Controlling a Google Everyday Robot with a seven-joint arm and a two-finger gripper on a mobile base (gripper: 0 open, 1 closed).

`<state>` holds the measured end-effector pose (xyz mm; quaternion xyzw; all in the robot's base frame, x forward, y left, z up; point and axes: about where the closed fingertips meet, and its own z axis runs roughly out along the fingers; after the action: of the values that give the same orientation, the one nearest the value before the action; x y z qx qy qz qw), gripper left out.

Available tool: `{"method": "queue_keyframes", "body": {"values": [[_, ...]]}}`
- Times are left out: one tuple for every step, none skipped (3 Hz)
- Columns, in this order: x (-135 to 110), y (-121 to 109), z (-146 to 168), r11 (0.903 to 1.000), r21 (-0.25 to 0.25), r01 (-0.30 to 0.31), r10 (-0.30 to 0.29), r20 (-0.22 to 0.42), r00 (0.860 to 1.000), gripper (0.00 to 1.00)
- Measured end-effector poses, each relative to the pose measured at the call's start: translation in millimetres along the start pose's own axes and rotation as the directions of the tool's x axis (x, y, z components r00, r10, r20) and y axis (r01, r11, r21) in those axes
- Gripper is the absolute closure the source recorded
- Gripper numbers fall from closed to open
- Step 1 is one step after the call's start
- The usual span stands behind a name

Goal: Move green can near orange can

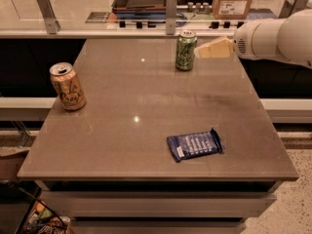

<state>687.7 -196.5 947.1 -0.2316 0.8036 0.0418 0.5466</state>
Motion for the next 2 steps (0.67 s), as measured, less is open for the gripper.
{"method": "queue_keyframes", "body": {"values": [[0.9, 4.2, 14.1, 0.9992, -0.022, -0.034, 0.035, 0.059, 0.998, 0.0], [2.1, 12.8, 36.2, 0.9932, -0.078, -0.086, 0.096, 0.143, 0.985, 0.0]]}}
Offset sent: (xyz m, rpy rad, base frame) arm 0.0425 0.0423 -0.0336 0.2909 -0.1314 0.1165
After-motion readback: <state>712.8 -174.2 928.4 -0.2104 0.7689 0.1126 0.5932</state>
